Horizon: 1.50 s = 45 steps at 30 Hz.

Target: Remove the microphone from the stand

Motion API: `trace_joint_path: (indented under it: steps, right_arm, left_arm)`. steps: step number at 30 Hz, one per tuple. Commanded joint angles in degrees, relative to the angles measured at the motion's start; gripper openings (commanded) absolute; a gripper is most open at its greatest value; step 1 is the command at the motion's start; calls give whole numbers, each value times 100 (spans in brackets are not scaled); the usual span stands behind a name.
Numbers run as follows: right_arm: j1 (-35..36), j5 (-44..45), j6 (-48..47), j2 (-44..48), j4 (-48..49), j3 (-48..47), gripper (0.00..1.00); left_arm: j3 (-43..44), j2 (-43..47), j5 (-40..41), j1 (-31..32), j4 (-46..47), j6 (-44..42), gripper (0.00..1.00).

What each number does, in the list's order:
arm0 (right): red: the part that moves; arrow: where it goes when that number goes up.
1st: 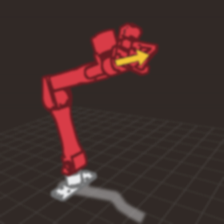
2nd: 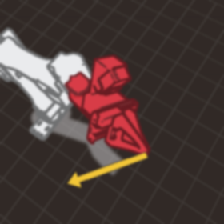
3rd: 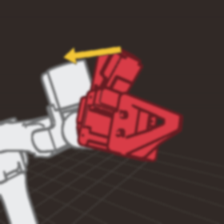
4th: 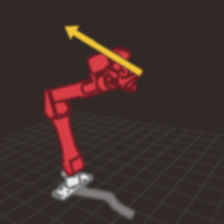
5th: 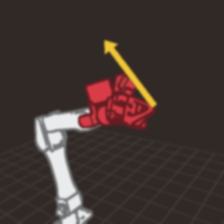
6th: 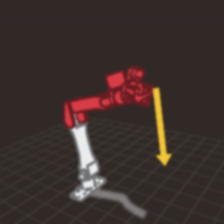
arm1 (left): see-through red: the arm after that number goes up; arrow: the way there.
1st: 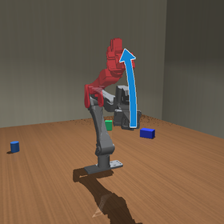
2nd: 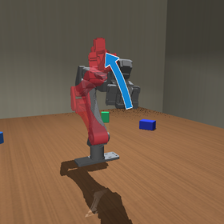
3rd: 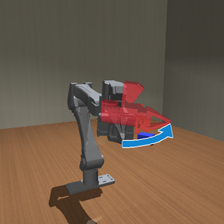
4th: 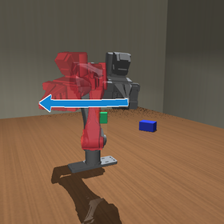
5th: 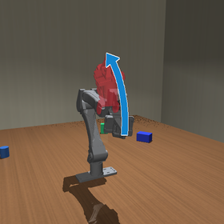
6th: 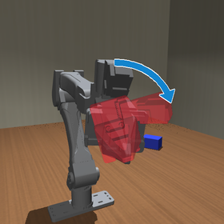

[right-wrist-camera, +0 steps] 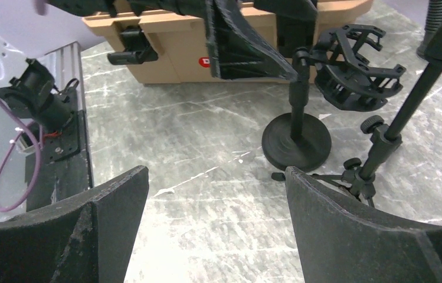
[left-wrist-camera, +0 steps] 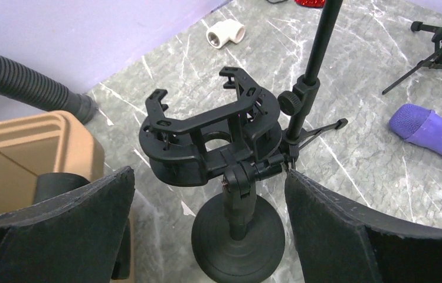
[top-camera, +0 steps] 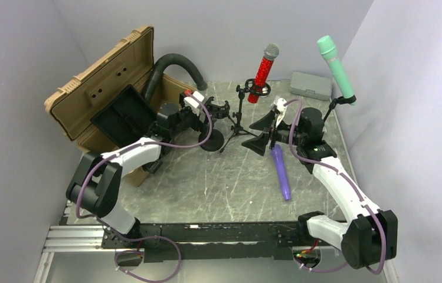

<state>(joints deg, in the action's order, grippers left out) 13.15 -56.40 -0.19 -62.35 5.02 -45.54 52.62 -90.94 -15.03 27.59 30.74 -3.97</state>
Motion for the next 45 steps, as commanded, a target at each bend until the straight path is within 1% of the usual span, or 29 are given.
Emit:
trace_joint_path:
  steps: [1,5,7,8,11,14,16,20,26,34,45]
  right_arm:
    - [-23,373,-75,-123,136,-367,87]
    - [-9,784,-306,-373,-10,-603,87]
    - [-10,963,-425,-572,-35,-741,86]
    - [-5,1075,-484,-683,-4,-791,85]
    - [-13,1398,-440,-997,450,-774,84]
    - [-13,1640,-210,-1287,1121,-695,83]
    - [-9,1765,-97,-1565,1513,-723,81]
    - [-7,1806,76,-2018,1900,-916,76]
    - [-1,1879,329,-2482,2289,-1054,70]
    - [46,1713,335,-2857,2281,-1416,65]
    - [115,1598,458,-3201,2232,-1761,52]
  left_arm:
    - [59,537,-217,-22,-345,-326,99]
    - [115,968,-363,-23,-701,-452,99]
    - [249,1158,-462,-18,-1078,-483,99]
    - [366,1232,-473,-22,-1435,-448,99]
    - [753,1374,-355,-28,-2315,-403,99]
    - [907,1506,-277,-46,-2773,-563,99]
    - [861,1653,-279,-52,-2847,-742,99]
    - [701,1934,-293,-61,-2862,-1023,99]
    - [748,1993,-240,-72,-3007,-1018,99]
    - [783,1940,-323,-74,-2972,-989,99]
    - [694,1985,-317,-77,-2903,-1020,99]
